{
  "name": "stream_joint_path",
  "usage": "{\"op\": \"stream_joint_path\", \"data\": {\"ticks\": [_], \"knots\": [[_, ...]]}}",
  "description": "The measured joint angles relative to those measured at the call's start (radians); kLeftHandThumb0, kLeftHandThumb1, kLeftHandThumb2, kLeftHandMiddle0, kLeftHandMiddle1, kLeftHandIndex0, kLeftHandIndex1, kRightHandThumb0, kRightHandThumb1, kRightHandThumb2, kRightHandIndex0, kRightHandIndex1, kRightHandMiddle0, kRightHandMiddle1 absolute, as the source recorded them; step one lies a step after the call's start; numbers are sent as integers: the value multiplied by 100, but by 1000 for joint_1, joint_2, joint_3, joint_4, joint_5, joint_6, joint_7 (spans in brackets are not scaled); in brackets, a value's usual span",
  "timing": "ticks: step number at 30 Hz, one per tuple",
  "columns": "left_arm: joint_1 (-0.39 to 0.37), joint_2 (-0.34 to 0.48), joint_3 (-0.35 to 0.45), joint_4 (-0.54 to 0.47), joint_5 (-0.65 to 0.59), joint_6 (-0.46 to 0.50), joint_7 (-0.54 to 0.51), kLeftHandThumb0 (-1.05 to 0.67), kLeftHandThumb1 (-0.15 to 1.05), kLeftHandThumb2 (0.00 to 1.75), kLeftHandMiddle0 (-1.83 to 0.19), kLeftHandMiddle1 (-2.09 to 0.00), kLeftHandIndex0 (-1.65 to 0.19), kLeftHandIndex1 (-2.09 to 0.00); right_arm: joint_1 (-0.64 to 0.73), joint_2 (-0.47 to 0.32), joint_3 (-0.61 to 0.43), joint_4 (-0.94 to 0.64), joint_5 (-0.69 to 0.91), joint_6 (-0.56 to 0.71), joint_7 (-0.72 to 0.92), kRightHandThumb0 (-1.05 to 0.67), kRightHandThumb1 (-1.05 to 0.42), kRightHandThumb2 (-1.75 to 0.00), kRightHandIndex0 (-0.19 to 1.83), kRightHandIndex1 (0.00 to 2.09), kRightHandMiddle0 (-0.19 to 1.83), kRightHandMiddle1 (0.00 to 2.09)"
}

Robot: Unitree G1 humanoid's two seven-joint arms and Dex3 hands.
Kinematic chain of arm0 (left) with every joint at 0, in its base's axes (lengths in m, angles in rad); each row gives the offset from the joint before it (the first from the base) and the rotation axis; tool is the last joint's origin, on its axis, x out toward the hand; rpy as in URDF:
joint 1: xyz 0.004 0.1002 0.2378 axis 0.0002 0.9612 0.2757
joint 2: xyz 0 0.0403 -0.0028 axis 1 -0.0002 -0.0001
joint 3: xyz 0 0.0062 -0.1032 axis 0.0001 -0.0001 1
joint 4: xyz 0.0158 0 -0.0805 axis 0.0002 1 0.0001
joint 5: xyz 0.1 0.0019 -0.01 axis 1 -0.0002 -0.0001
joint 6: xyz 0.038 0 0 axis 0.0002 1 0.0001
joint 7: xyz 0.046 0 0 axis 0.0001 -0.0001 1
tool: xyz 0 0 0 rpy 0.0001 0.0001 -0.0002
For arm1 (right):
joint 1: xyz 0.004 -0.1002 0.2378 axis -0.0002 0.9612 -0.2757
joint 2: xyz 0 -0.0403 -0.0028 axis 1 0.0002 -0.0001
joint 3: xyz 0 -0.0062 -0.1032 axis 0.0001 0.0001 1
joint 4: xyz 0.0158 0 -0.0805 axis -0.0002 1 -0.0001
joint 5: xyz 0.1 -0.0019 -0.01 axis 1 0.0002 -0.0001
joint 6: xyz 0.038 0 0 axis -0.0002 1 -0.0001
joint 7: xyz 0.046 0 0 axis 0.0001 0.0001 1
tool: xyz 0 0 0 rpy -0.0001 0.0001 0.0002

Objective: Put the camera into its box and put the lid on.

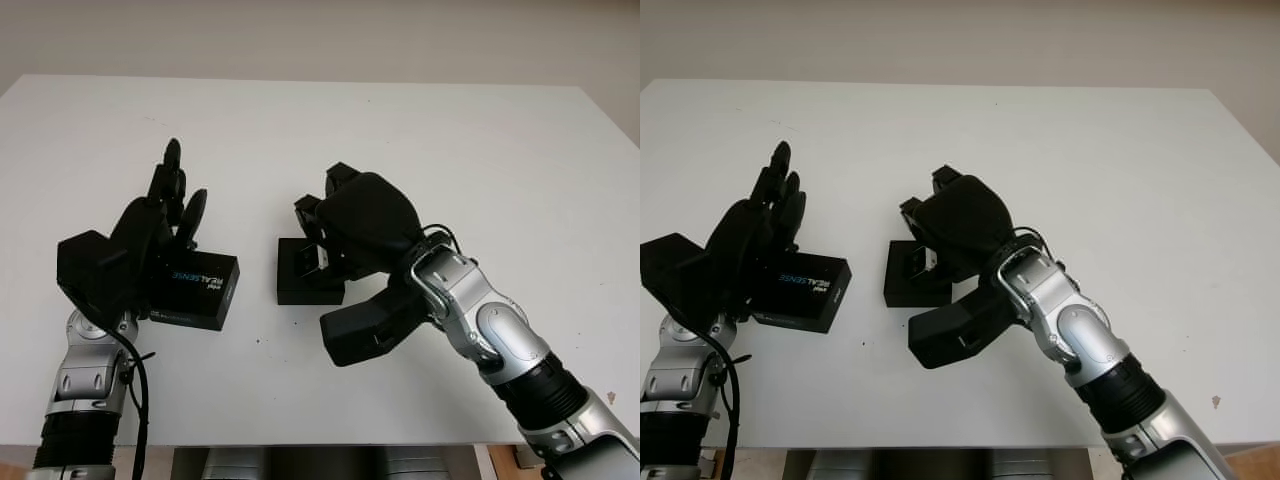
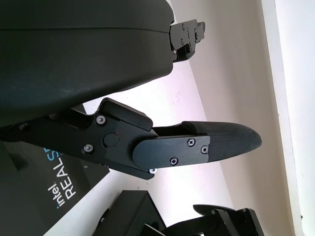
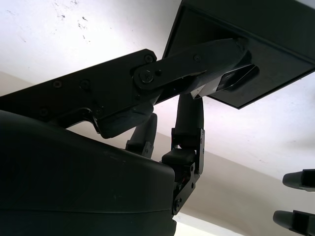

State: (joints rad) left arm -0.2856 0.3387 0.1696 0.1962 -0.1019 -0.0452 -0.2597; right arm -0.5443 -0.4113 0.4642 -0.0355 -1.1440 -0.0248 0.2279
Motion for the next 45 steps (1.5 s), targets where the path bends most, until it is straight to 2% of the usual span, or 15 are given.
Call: {"op": "stream_joint_path", "data": {"ticks": [3,8,14,19,22,28,36,45], "knots": [[0,0,0,-1,0,1,0,-88,105,51,19,0,19,0,0,0,2,7,0,-1,-4,-84,-96,-5,21,114,49,143],[0,0,0,-5,0,1,0,-88,105,51,19,0,19,0,0,0,4,15,0,-5,-6,-79,-97,-5,19,122,49,139],[0,0,0,-5,1,1,1,-88,105,50,19,0,19,0,-3,0,5,27,7,-15,-10,-74,-96,-5,26,100,50,128],[0,0,1,-5,0,1,2,-88,105,50,19,0,19,0,-9,2,4,63,38,-35,-32,-58,-97,-5,22,124,51,133],[0,0,1,-5,1,2,1,-88,105,51,19,0,19,0,-9,2,0,84,67,-51,-52,-50,-95,-5,18,128,53,134],[0,0,1,-6,1,4,1,-88,105,50,19,0,19,0,-11,-2,-5,113,101,-81,-87,-48,-95,-5,13,143,57,134],[0,0,1,-6,2,8,1,-88,105,51,19,0,19,0,-12,-9,-32,161,184,-136,-137,-45,-98,-5,14,140,49,147],[0,4,1,-6,2,7,-4,-88,105,51,19,0,19,0,-10,-20,-53,169,251,-165,-134,-43,-98,-6,14,137,46,144]]}}
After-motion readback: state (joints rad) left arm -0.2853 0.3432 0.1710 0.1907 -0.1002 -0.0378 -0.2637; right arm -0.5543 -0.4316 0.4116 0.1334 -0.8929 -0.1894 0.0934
